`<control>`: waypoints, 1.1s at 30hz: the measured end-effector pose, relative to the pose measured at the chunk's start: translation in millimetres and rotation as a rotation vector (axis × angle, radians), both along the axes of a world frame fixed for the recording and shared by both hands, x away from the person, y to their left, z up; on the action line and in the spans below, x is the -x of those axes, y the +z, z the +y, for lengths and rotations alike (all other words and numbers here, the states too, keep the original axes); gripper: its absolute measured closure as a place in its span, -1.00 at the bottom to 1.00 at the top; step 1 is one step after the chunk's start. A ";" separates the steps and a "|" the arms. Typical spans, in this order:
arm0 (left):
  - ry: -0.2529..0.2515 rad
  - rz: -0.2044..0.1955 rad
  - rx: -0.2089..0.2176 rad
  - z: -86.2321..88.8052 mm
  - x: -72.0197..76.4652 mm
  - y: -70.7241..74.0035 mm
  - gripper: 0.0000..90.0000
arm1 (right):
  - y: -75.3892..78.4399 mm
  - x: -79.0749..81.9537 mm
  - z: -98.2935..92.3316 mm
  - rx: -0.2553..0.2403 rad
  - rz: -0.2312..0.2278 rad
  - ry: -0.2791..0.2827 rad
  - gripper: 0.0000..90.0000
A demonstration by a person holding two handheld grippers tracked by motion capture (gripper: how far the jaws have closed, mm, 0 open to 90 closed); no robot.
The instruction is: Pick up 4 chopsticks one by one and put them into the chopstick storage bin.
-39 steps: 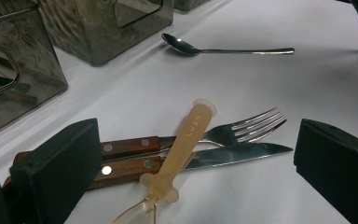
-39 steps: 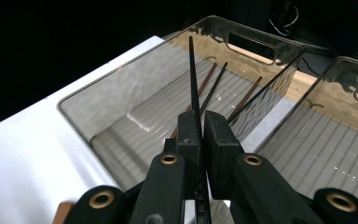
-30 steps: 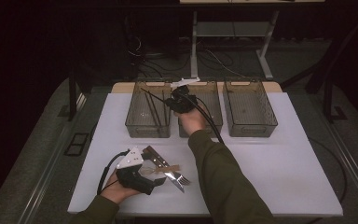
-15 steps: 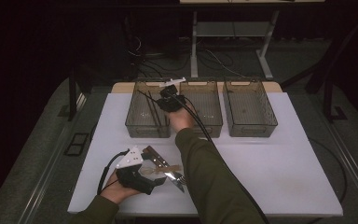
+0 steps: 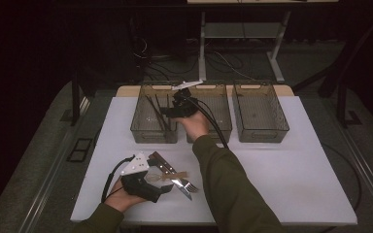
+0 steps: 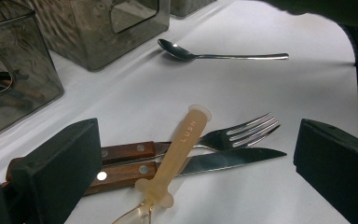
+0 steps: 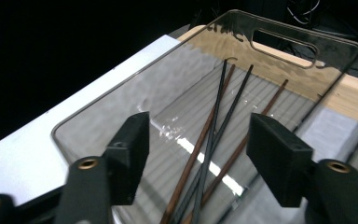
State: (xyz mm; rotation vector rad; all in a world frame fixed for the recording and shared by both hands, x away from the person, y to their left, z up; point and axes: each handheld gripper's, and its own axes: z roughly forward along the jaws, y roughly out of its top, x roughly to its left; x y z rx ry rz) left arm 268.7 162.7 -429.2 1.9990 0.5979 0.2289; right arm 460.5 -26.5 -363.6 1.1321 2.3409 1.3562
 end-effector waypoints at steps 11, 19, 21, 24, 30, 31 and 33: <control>0.010 0.002 0.007 0.2 -0.4 -0.5 -1.00 | 7.8 27.9 -43.8 -0.002 -0.026 0.066 -0.43; 0.012 0.020 -0.003 -0.2 -0.4 -1.6 -1.00 | 5.2 49.8 -68.7 0.015 -0.043 0.116 -0.60; 0.008 0.015 -0.007 0.7 -0.5 -1.6 -1.00 | 4.0 55.7 -73.2 0.021 -0.064 0.126 -0.72; 0.010 0.016 -0.009 1.0 -0.6 -1.5 -1.00 | 2.0 64.1 -80.9 0.034 -0.073 0.125 -0.75; 0.015 0.018 -0.015 1.4 -0.3 -1.4 -1.00 | -4.9 79.5 -99.4 0.033 -0.069 0.130 -0.96; 0.022 0.021 -0.007 1.1 -0.2 -1.5 -1.00 | -6.1 82.1 -103.1 0.032 -0.073 0.134 -0.96; 0.024 0.020 -0.010 1.2 -0.6 -1.7 -1.00 | -8.7 88.2 -110.3 0.022 -0.075 0.132 -0.96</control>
